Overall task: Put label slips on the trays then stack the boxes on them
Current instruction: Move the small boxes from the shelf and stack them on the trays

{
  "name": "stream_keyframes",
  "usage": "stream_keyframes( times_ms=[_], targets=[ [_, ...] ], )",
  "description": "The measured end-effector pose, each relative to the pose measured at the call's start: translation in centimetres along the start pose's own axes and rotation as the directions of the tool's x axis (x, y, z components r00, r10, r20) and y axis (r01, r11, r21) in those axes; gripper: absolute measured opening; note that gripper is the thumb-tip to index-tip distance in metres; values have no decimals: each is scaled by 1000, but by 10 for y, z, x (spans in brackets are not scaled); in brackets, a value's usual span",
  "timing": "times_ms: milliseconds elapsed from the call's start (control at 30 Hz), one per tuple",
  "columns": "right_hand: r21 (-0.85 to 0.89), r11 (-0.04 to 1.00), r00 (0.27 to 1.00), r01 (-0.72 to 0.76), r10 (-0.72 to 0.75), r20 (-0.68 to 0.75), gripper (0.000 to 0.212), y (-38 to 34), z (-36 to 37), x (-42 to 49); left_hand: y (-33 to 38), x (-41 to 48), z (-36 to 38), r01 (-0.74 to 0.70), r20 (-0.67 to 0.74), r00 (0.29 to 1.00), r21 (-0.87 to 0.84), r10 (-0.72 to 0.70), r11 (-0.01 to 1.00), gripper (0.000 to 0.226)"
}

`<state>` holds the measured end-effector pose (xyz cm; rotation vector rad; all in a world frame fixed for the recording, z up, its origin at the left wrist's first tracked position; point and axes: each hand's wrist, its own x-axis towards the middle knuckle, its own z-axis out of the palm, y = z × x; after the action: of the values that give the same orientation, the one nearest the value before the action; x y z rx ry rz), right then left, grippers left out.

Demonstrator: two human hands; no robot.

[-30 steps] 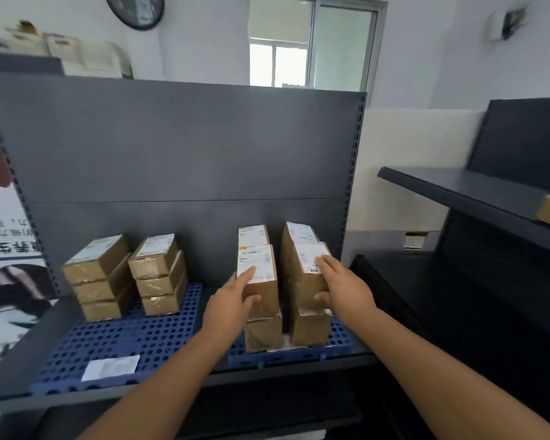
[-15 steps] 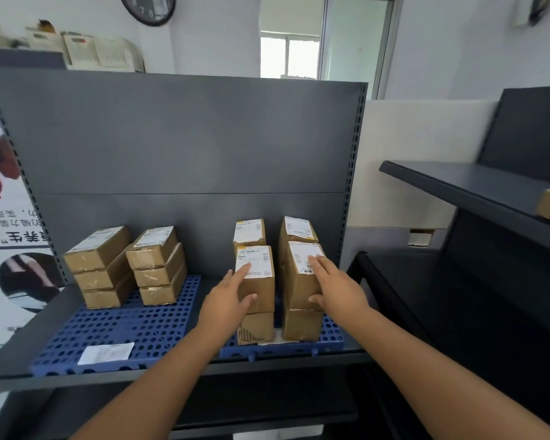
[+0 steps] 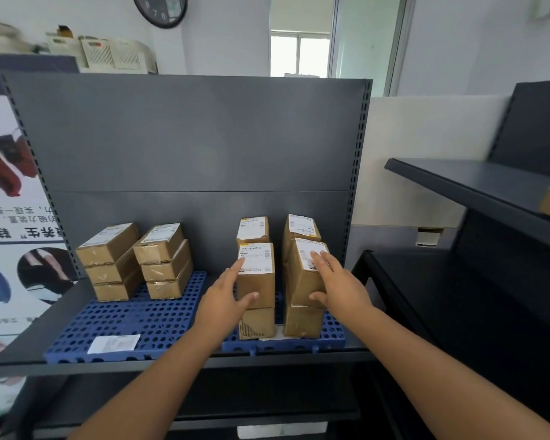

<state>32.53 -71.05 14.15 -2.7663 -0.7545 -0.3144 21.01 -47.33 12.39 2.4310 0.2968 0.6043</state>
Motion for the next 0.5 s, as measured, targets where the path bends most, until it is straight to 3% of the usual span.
stream_keyframes(
  times_ms=[100,200,367,500],
  targets=[
    [99,995,1000,10,-9,-9,95,6,2,-1,0,-4,-1,34,-34,999,-103,-37,994,80],
    [324,946,998,12,10,-66,90,11,4,-6,-3,-6,3,101,-45,993,-188,-112,977,74],
    [664,748,972,-17,168,-164,71,20,4,-9,-8,-2,10,206,-88,962,-389,-259,898,74],
    [810,564,923,-162,377,-78,56,35,10,-1,-17,4,21,297,-52,924,-528,-379,795,63]
  ],
)
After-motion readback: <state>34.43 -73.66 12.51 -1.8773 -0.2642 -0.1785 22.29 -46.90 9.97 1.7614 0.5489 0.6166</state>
